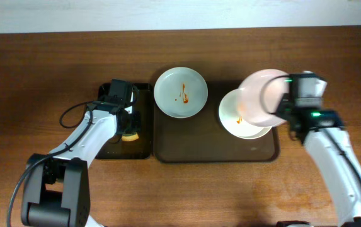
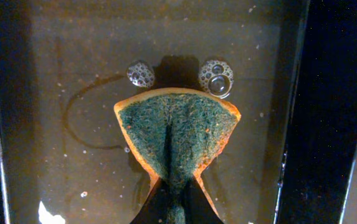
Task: Clean dirty plates on tray and stack at the side
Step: 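Carry the scrubbed plate right and set it beside the tray, then grasp the upper-left plate rim with the right gripper and tilt it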
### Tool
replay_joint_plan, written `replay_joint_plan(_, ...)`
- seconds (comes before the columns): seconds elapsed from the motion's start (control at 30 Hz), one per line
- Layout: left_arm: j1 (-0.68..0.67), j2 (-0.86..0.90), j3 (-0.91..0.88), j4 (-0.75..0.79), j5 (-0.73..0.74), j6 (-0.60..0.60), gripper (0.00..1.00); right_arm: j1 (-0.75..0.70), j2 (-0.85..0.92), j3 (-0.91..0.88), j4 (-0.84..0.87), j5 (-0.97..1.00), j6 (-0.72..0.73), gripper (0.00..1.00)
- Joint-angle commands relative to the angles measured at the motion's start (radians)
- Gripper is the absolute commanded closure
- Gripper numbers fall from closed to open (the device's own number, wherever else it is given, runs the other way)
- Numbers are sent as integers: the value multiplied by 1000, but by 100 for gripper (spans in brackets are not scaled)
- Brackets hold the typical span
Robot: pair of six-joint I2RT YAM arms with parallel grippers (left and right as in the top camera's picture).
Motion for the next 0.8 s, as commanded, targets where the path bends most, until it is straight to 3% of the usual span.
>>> replay_joint_plan(0.0, 4, 6, -3, -1, 8, 19, 100, -270, 4, 19, -18, -179, 7, 96)
replay_joint_plan(0.1, 4, 6, -3, -1, 8, 19, 100, -455, 110, 16, -15, -208, 5, 96)
replay_joint_plan(0.27, 4, 6, -3, -9, 8, 19, 100, -560, 209, 17, 71, -252, 7, 94)
replay_joint_plan(0.33, 4, 6, -3, -9, 8, 19, 100, -558, 209, 17, 72, -348, -9, 51)
replay_joint_plan(0.37, 4, 6, -3, -9, 8, 19, 100, -550, 209, 18, 77, -496, -63, 47)
replay_joint_plan(0.43, 4, 6, -3, -9, 8, 19, 100, -466, 205, 64, 39, -746, -202, 45)
replay_joint_plan(0.53, 4, 6, -3, -9, 8, 19, 100, -200, 206, 229, -85, -771, -365, 39)
replay_joint_plan(0.67, 4, 6, -3, -9, 8, 19, 100, 119, 257, 251, 68, -668, -364, 33)
replay_joint_plan(0.77, 2, 6, -3, -9, 8, 19, 100, 244, 369, 251, 196, -575, -320, 33)
